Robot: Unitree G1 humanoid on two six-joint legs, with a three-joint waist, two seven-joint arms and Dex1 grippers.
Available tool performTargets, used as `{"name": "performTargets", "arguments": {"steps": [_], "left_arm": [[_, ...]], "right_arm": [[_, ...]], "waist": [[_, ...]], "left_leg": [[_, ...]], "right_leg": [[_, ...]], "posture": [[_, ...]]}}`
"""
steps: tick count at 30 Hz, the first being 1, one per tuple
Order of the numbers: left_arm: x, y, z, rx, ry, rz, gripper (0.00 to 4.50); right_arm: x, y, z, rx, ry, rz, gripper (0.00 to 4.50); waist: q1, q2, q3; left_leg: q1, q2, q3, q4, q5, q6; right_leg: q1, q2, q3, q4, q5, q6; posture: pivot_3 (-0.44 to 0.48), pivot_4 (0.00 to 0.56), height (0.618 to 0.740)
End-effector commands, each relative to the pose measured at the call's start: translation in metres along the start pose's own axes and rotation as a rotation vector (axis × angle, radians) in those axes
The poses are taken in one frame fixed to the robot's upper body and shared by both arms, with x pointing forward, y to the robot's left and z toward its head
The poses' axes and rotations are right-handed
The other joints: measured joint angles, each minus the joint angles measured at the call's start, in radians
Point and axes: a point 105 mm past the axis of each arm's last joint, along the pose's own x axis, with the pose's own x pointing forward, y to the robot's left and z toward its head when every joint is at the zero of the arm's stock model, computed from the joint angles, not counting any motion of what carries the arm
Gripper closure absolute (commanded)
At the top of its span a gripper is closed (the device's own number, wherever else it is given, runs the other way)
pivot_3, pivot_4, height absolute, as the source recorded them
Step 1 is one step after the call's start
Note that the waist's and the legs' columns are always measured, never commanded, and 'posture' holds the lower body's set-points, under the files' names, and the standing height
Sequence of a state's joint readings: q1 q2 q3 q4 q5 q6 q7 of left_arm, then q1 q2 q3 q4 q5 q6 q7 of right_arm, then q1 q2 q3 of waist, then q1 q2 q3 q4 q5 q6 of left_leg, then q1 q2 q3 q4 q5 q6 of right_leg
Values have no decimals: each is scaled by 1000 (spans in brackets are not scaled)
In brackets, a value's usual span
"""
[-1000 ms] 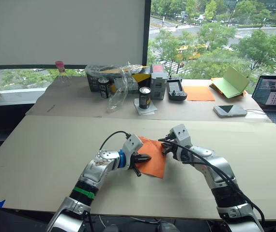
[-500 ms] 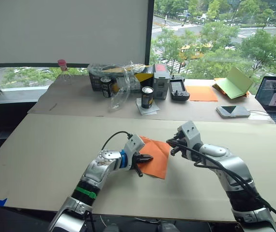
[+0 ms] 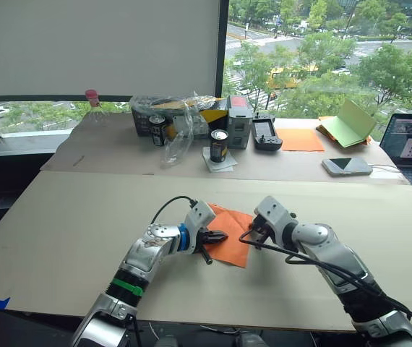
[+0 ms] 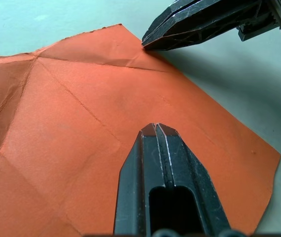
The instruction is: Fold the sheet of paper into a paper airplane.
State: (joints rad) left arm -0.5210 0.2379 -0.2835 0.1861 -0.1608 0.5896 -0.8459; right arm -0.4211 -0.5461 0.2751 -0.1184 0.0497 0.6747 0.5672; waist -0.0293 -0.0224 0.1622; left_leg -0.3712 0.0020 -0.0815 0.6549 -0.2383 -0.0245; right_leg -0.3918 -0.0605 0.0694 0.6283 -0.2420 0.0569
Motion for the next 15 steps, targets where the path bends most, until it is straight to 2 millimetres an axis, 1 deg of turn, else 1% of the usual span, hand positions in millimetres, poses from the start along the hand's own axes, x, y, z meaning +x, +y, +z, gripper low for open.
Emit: {"name": "performTargets", "arguments": {"steps": [1,3,6,9,10,11,13,15], "left_arm": [[4,-4,-42,-90,144,-3,4500],[3,-4,-42,-91,145,-1,4500],[3,-3,-43,-93,145,1,4500],[3,-4,-43,-94,144,1,4500],[3,-4,-43,-94,144,1,4500],[3,-4,-42,-94,143,0,4500],[4,-4,-42,-95,141,-1,4500],[5,-5,-42,-96,140,-4,4500]], "right_arm": [[1,-1,9,-14,-40,3,4448],[1,-1,15,12,-76,12,4448],[-4,-3,29,102,-156,20,4448],[-13,-15,38,232,-220,-2,4448],[-16,-19,39,279,-238,-11,3894],[-17,-24,38,313,-239,-30,3656],[-18,-32,31,349,-202,-74,2890],[-16,-33,23,362,-145,-81,2223]], "waist": [[0,0,0],[0,0,0],[0,0,0],[1,0,0],[2,0,0],[2,0,0],[2,0,0],[1,0,0]], "left_leg": [[0,0,0,0,0,0],[0,0,0,0,0,0],[0,0,0,0,0,0],[0,0,0,0,0,0],[0,0,0,0,0,0],[0,0,0,0,0,0],[0,0,0,0,0,0],[0,0,0,-1,0,0]], "right_leg": [[0,0,0,0,0,0],[0,0,0,0,0,0],[0,0,0,0,0,0],[0,0,0,0,0,0],[0,0,0,0,0,0],[0,0,0,0,0,0],[0,0,0,0,0,0],[0,0,0,0,0,-1]], "posture": [[0,150,732],[0,150,732],[0,150,732],[0,150,732],[0,150,732],[0,150,732],[0,150,732],[0,150,732]]}}
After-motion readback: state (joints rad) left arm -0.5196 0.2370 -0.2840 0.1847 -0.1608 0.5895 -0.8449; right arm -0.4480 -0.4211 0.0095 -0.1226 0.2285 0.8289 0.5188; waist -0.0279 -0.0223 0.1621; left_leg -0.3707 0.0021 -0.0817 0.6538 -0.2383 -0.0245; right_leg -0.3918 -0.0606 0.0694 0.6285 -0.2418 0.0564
